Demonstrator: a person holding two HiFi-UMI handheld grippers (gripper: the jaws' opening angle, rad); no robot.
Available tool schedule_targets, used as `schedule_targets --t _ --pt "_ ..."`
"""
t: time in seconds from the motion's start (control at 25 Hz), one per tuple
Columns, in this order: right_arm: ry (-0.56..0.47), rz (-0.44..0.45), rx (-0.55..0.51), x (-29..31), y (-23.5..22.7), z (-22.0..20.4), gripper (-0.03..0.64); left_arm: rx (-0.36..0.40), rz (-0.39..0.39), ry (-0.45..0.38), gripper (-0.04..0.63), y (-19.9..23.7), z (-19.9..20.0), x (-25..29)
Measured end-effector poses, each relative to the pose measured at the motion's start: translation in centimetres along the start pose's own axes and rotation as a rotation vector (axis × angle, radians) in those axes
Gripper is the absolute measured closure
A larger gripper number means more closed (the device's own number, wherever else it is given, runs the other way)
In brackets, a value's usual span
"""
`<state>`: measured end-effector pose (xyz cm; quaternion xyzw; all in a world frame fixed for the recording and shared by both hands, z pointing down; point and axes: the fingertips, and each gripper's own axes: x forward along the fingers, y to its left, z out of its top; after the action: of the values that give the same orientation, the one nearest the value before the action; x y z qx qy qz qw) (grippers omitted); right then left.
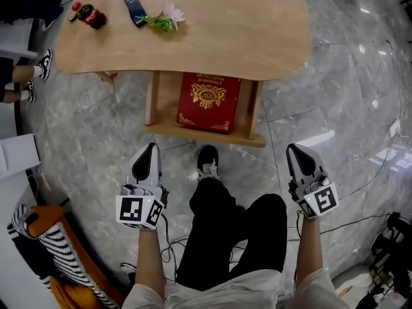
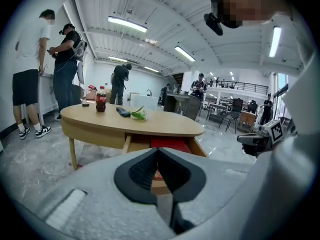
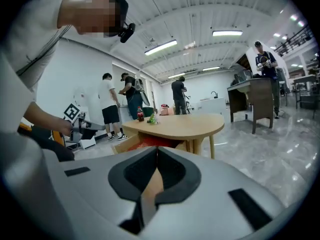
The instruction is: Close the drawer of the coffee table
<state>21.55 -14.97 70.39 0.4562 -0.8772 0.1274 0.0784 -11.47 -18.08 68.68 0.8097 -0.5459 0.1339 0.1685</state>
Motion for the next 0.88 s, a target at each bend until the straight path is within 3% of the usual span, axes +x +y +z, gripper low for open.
schedule_targets --t 0.16,0.28,0.36,0.52,0.72,0.88 --pt "0.032 -0.041 -0.042 2.1 -2.6 -6.7 0.600 0.067 0.070 -0.072 0.586 1.6 -5.3 2.5" --pt "0.009 -0.020 -0.010 2.7 -3.6 -10.2 0.600 0.031 0.094 -0.079 0.586 2.8 -9.6 3.3" --pt "-0.013 0.010 -0.045 2.9 -3.9 -11.3 0.600 0.033 0.081 -0.085 0.586 2.8 -11.6 3.9" --pt "-0.108 0.050 -0.115 3.4 -3.8 -11.5 0.597 0.038 0.080 -0.127 0.586 3.3 -13.0 4.5" --pt "-0.205 0.166 -0.120 1.9 -1.5 -10.1 0.513 0.023 0.072 -0.171 0.586 2.5 -13.6 4.9" --pt "-0.170 0.155 -0.169 1.6 -0.3 -11.8 0.483 0.030 0.076 -0.189 0.586 1.1 -13.2 5.6"
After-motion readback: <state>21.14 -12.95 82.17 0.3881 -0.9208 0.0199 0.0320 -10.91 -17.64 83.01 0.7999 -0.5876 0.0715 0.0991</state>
